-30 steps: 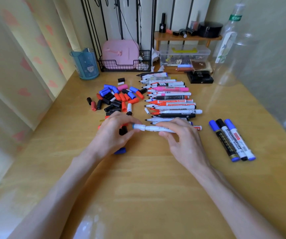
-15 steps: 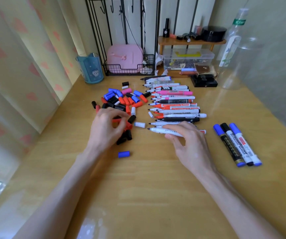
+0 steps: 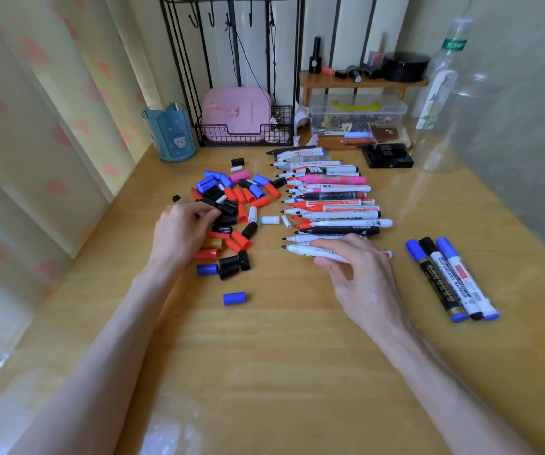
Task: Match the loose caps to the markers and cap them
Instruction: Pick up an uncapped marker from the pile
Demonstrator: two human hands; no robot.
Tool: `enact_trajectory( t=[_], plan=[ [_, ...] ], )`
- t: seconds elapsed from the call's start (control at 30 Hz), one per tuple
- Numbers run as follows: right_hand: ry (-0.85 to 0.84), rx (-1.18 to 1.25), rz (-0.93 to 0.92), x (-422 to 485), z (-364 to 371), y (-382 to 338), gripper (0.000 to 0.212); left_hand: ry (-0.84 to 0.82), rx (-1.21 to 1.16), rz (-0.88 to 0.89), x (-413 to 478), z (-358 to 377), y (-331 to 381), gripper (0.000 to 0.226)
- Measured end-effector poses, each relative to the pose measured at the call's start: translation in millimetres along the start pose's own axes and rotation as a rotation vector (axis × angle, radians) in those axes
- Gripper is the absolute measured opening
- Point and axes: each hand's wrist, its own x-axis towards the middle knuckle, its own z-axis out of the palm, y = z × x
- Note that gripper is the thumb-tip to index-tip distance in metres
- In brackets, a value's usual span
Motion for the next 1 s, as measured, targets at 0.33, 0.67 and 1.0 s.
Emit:
enact_trajectory(
  t=[0.33,0.67,1.0],
  plan=[
    [0.002,-0.003,0.010,1,0,3,0.026,-0.105,0.140,-0.072,7,13,24,0.019],
    [0.010,0.006,0.007,0,0,1,0.027,-0.068,0.117,-0.028,0,11,20,0.024],
    [0.014,0.006,0.004,0,0,0,0.027,-0.093,0.052,-0.022,-7,18,19,0.017]
  ],
)
